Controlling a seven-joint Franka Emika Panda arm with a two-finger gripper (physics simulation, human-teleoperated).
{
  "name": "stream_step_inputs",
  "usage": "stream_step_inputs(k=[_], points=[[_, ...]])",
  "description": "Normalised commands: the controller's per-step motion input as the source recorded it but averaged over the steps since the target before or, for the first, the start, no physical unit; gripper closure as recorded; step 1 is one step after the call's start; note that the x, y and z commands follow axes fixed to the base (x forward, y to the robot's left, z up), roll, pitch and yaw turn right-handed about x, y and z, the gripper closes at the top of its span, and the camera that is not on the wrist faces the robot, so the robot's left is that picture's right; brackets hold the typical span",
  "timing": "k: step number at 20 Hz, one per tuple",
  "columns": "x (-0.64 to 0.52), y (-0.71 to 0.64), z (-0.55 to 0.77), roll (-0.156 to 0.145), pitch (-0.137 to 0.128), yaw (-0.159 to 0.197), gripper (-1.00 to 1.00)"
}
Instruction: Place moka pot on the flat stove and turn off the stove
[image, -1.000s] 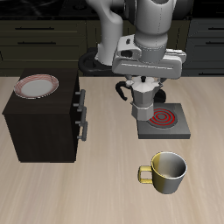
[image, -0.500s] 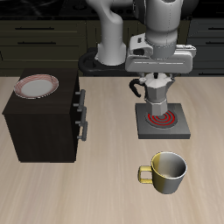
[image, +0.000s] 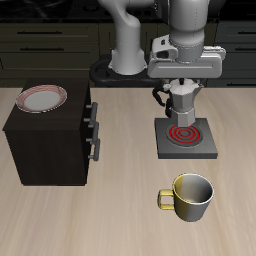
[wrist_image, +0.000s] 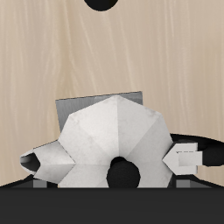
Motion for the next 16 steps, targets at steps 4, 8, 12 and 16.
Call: stream_step_inputs(k=[4,8,12,16], points=[[-0.25,0.06,-0.08,0.013,-0.032,0.007,1.0],[-0.19,-0.03,-0.09,0.007,0.004,-0.006,1.0],[-0.18,0.06,-0.04,0.037,-0.023,0.023,1.0],[-0.11,0.04,0.01,0.004,-0.024,-0.005,1.0]])
